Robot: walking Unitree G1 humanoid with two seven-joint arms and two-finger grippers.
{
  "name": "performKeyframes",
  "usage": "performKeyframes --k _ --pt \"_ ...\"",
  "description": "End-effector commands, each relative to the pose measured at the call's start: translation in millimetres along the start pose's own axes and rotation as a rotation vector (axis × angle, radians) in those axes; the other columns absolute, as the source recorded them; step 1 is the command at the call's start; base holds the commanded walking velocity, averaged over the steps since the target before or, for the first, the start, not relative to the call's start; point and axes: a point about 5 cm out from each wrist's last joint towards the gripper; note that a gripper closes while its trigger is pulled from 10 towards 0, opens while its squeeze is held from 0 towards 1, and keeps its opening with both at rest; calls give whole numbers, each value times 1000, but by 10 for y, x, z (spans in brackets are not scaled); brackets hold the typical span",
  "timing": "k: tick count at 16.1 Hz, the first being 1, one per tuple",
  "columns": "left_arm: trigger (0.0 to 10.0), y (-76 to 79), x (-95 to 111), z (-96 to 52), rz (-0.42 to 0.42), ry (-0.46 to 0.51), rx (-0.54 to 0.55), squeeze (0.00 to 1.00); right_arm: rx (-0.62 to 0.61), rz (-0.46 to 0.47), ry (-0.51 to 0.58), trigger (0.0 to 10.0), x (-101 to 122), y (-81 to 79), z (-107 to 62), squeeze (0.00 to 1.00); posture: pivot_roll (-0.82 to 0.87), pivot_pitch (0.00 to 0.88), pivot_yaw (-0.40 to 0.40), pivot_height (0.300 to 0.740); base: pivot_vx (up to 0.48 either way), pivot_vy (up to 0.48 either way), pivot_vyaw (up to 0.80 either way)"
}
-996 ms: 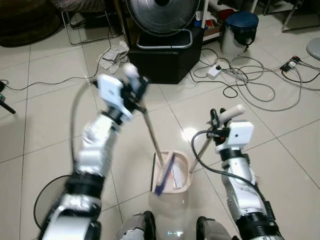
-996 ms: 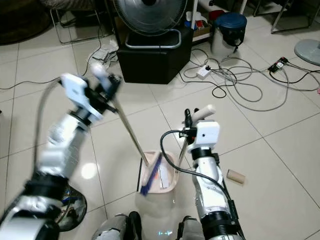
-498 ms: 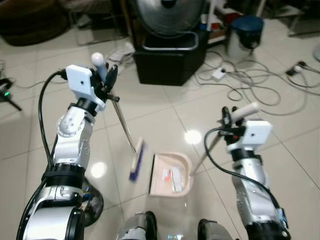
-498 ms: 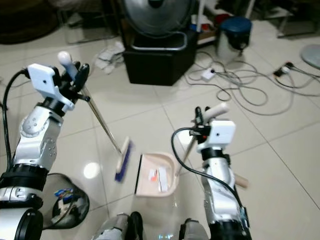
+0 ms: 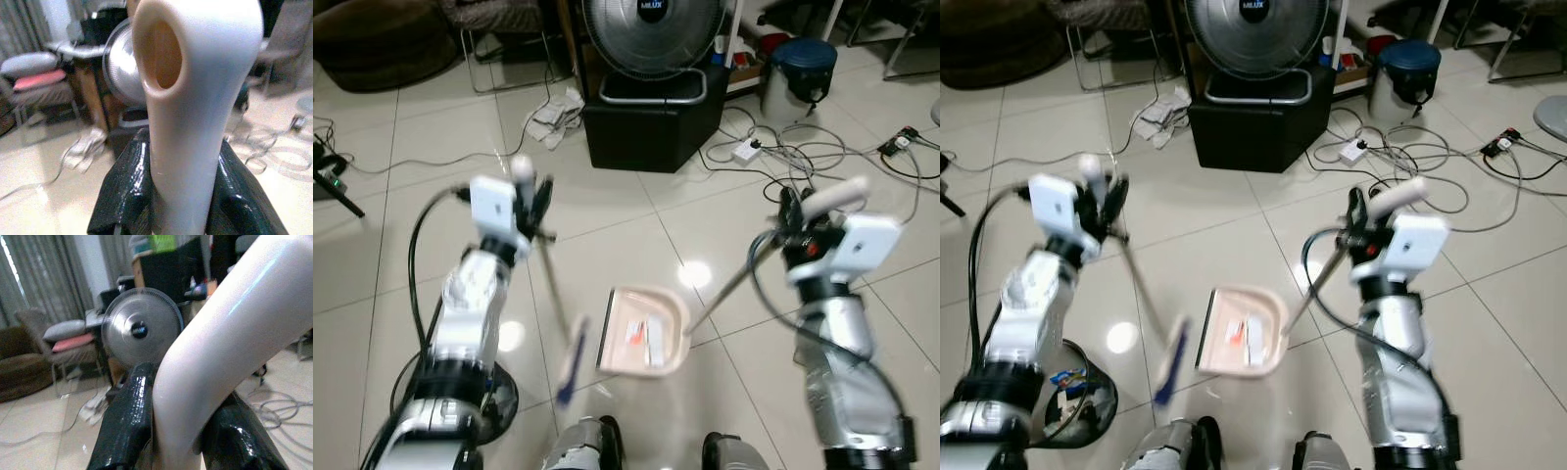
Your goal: Sweep floor
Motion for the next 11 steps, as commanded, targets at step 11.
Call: performKeyframes --k 11 --pt "10000 211 -235 -637 -17 -91 132 0 -22 115 117 10000 714 -78 525 0 -30 47 54 740 0 0 800"
Point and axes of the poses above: a point about 5 cm out from each wrist's last joint towards the gripper, its own z axis pointing out of the wrist towards the gripper, its own x axis along the axis of the wrist's last joint, y = z × x, and after that the axes turned 14 degrees about -z, right-handed
